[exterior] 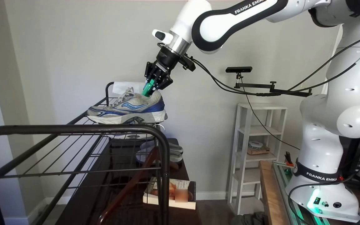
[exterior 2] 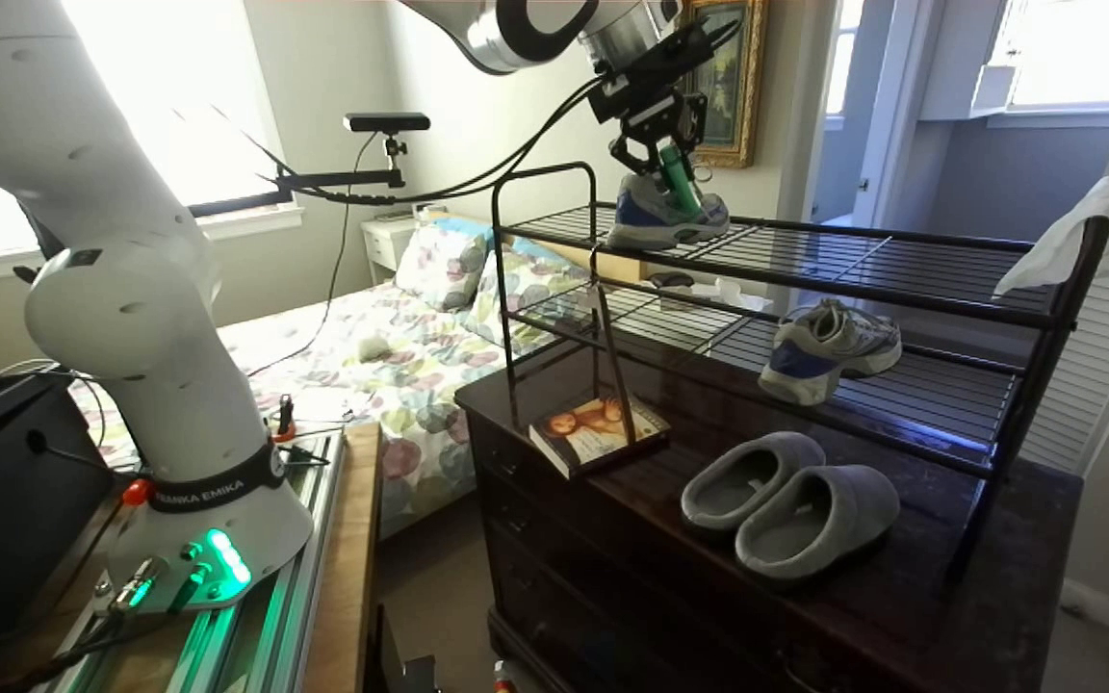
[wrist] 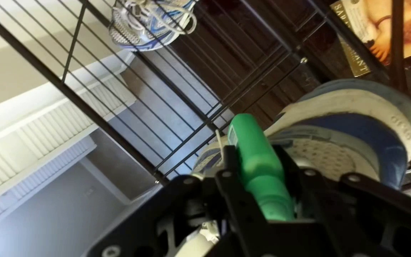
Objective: Put a shoe on the top stand and put the green bottle in the shoe
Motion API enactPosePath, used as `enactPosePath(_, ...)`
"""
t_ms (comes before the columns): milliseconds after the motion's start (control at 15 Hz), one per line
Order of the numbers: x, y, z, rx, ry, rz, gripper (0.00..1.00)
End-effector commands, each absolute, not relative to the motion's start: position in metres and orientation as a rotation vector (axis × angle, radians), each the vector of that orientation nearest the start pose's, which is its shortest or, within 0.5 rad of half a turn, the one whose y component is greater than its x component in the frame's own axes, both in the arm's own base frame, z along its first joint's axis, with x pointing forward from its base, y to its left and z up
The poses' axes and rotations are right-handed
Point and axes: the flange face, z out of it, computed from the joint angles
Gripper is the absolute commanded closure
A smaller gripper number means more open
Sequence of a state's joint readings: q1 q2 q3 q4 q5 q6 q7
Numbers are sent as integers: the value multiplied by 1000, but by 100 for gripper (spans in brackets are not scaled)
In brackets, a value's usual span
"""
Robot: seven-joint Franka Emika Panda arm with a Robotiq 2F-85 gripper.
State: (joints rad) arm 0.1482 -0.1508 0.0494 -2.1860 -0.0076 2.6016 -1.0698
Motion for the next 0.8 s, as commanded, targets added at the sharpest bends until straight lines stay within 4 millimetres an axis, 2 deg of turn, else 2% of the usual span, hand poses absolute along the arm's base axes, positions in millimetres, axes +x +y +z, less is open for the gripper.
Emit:
enactPosePath(0, 516, 122, 519, -2578, -2068, -992, 93)
enactPosePath(200, 505, 132, 517, -2543, -2108, -1063, 93)
enactPosePath(467, 490, 141, 518, -2580, -2051, -1065, 93)
enactPosePath(733, 464, 151, 532, -2561, -2074, -1172, 93)
